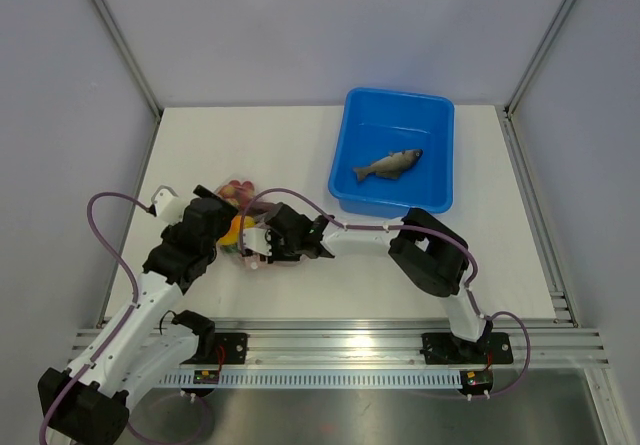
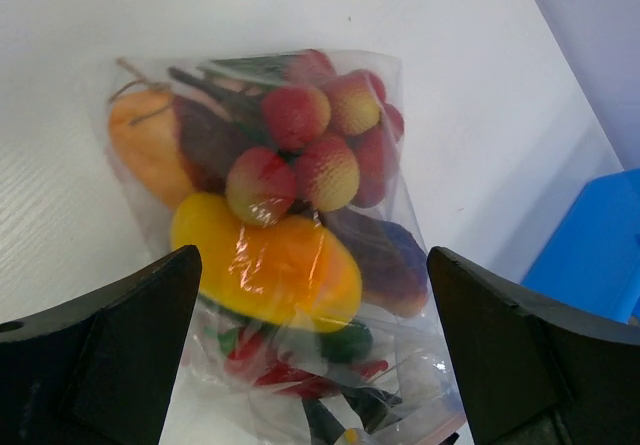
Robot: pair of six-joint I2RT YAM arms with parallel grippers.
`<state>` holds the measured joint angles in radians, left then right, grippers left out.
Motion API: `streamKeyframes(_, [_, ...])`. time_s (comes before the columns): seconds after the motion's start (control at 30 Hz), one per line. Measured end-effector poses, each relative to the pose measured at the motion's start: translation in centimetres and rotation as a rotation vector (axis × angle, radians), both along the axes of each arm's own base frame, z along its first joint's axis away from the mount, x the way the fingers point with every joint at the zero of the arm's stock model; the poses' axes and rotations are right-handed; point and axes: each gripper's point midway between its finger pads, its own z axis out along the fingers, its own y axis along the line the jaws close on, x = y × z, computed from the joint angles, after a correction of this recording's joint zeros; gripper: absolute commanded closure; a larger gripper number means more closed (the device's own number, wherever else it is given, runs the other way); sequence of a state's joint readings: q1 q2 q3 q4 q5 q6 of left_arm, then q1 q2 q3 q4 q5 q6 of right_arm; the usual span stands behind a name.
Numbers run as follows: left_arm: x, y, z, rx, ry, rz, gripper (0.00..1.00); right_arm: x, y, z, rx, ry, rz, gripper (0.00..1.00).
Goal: Open the zip-top bag and remove the fake food
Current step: Pick up the fake vegetable at the center of the board.
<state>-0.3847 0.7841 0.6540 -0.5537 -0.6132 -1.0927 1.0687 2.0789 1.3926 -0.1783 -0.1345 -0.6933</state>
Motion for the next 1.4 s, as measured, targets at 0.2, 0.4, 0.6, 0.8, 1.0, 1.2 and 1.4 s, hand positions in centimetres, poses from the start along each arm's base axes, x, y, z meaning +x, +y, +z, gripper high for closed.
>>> streamKeyframes(0.2, [0.0, 0.0, 0.0, 0.0, -0.002, 0.001, 0.01, 0.1, 0.0, 0.1, -0.001, -0.005, -0.009, 0.91])
streamKeyframes(0.4, [0.0, 0.0, 0.1, -0.002, -0.005, 0.001, 0.01, -0.5, -0.9, 0.3, -0.005, 0.02, -0.031, 0.91])
streamKeyframes(0.6, [0.0, 0.0, 0.1, -0.002, -0.005, 0.002, 0.01, -0.9, -1.2, 1.8, 0.02, 0.034, -0.058, 0.91])
streamKeyframes(0.8, [0.0, 0.0, 0.1, -0.002, -0.003, 0.002, 0.01, -1.0, -1.4, 3.8, 0.043, 0.047, -0.091, 0.95])
streamKeyframes(1.0, [0.0, 0.0, 0.1, -0.002, -0.004, 0.002, 0.01, -0.6, -1.2, 6.8, 0.026, 0.082, -0.166, 0.96])
streamKeyframes(1.2, [0.0, 0.0, 0.1, -0.003, -0.005, 0.002, 0.01, -0.9, -1.3, 7.2, 0.022, 0.117, -0.201, 0.96])
streamKeyframes(1.4, [0.1, 0.4, 0.0, 0.001, -0.008, 0.021, 0.01, -0.6, -1.1, 6.2, -0.027, 0.147, -0.247, 0.98])
